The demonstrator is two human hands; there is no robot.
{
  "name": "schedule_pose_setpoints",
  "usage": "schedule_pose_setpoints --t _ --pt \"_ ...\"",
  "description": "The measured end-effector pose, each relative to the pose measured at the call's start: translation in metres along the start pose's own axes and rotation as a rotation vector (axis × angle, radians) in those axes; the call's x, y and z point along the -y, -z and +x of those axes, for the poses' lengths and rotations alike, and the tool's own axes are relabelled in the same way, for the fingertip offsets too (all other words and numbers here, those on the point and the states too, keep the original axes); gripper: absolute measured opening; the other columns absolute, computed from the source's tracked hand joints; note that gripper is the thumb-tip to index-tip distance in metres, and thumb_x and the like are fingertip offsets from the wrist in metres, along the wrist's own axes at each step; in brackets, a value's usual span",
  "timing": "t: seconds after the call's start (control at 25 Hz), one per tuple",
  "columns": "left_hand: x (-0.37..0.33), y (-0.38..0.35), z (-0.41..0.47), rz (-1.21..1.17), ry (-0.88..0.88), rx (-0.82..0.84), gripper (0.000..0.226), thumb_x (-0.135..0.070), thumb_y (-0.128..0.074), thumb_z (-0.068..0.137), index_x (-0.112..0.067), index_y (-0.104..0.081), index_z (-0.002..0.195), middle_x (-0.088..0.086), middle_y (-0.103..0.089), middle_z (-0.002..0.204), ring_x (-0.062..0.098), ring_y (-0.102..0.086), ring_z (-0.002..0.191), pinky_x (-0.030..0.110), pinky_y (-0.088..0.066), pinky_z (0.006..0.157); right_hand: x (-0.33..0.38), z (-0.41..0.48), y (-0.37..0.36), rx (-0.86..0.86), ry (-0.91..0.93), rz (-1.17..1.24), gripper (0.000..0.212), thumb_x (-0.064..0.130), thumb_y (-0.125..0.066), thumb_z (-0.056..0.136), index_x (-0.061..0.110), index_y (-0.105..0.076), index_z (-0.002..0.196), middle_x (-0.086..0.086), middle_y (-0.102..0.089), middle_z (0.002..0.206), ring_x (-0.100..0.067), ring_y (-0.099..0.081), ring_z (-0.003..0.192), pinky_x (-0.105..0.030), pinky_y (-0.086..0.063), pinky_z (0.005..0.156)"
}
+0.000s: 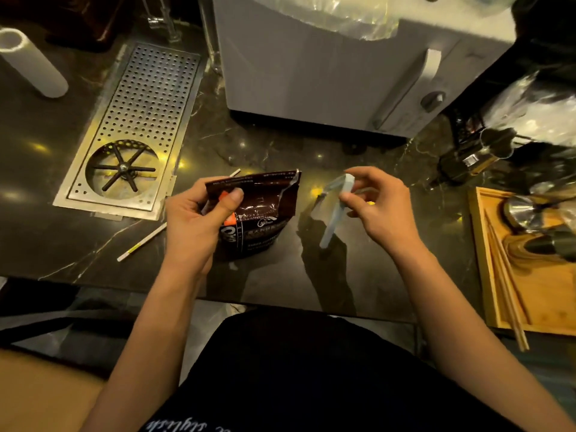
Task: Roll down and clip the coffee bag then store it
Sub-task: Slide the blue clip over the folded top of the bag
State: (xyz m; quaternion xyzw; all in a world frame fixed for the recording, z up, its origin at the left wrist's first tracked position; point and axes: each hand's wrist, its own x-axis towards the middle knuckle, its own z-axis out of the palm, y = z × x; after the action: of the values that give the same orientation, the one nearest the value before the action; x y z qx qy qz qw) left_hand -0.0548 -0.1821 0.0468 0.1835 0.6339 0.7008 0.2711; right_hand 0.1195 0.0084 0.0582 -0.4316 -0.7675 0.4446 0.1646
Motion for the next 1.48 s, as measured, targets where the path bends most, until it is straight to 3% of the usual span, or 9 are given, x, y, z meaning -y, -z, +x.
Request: schedule_pose_setpoints --t 0.12,0.24,0.44,0.68,0.84,0.92,1.04,1.32,1.48 --pt "0.003 -0.040 0.001 -0.016 0.016 0.008 0.030 0.001 -0.067 0.084 -0.028 -0.076 0.080 -0.012 -0.075 0.077 0.001 -0.069 0.080 0.017 -0.053 0.075 -0.016 -0.007 0.041 -0.052 -0.187 0.515 0.029 -0.002 -0.065 0.087 0.010 -0.066 0.114 -0.006 -0.065 0.093 -0.015 -0.073 0.079 -0.024 -0.060 0.066" --pt "0.006 -0.080 -0.001 -0.032 0.041 0.053 0.024 0.004 -0.064 0.084 -0.018 -0.072 0.085 -0.012 -0.075 0.072 0.001 -0.070 0.075 0.015 -0.054 0.070 -0.031 -0.016 0.070 -0.062 -0.347 1.003 0.024 0.001 -0.055 0.092 0.013 -0.065 0.110 -0.003 -0.067 0.089 -0.009 -0.070 0.075 -0.019 -0.059 0.066" --pt "0.018 -0.131 -0.007 -0.005 0.083 0.132 0.016 -0.001 -0.067 0.082 -0.013 -0.072 0.090 -0.008 -0.076 0.077 0.005 -0.071 0.076 0.019 -0.055 0.069 -0.036 -0.018 0.066 0.054 -0.399 1.201 0.020 -0.001 -0.052 0.093 0.010 -0.065 0.104 0.000 -0.073 0.079 -0.008 -0.071 0.072 -0.019 -0.059 0.065" --pt "0.022 -0.155 -0.005 0.021 0.096 0.137 0.016 0.002 -0.063 0.086 -0.012 -0.070 0.091 -0.012 -0.071 0.064 0.000 -0.065 0.061 0.015 -0.052 0.060 -0.042 -0.012 0.082 0.122 -0.362 1.122 0.023 -0.005 -0.055 0.091 0.006 -0.064 0.109 -0.007 -0.070 0.093 -0.013 -0.074 0.076 -0.020 -0.060 0.069" --pt "0.023 -0.159 -0.004 -0.009 0.103 0.148 0.016 0.001 -0.063 0.086 -0.013 -0.071 0.091 -0.008 -0.073 0.069 0.007 -0.067 0.068 0.021 -0.055 0.064 -0.044 -0.014 0.074 0.103 -0.345 1.126 0.026 -0.008 -0.056 0.089 0.003 -0.063 0.111 -0.013 -0.065 0.102 -0.015 -0.074 0.075 -0.020 -0.059 0.064" --pt "0.024 -0.158 -0.004 -0.020 0.110 0.145 0.016 -0.002 -0.064 0.085 -0.015 -0.072 0.090 -0.006 -0.073 0.071 0.011 -0.067 0.070 0.024 -0.056 0.066 -0.043 -0.013 0.070 0.095 -0.318 1.090 0.030 -0.009 -0.058 0.088 0.000 -0.061 0.116 -0.014 -0.064 0.101 -0.015 -0.074 0.073 -0.020 -0.059 0.064" --pt "0.022 -0.157 -0.005 -0.027 0.105 0.162 0.018 0.001 -0.062 0.087 -0.014 -0.070 0.091 -0.008 -0.075 0.075 0.005 -0.070 0.073 0.019 -0.055 0.067 -0.045 -0.010 0.068 0.097 -0.270 0.953 0.036 -0.007 -0.063 0.086 -0.005 -0.057 0.122 -0.011 -0.061 0.095 -0.014 -0.073 0.068 -0.019 -0.058 0.062" --pt "0.023 -0.158 -0.007 -0.024 0.110 0.151 0.017 0.001 -0.060 0.089 -0.013 -0.069 0.092 -0.009 -0.076 0.075 0.004 -0.072 0.075 0.016 -0.054 0.066 -0.042 -0.005 0.070 0.101 -0.162 0.584 0.027 0.004 -0.070 0.085 0.007 -0.064 0.111 -0.001 -0.059 0.088 -0.009 -0.061 0.059 -0.019 -0.051 0.054" --pt "0.026 -0.158 -0.007 -0.044 0.102 0.097 0.017 -0.002 -0.063 0.089 -0.016 -0.069 0.096 -0.005 -0.077 0.085 0.011 -0.073 0.086 0.020 -0.056 0.071 -0.040 -0.002 0.068 0.098 -0.124 0.534 0.023 0.008 -0.071 0.085 0.009 -0.067 0.108 0.001 -0.060 0.086 -0.007 -0.057 0.067 -0.016 -0.044 0.051"
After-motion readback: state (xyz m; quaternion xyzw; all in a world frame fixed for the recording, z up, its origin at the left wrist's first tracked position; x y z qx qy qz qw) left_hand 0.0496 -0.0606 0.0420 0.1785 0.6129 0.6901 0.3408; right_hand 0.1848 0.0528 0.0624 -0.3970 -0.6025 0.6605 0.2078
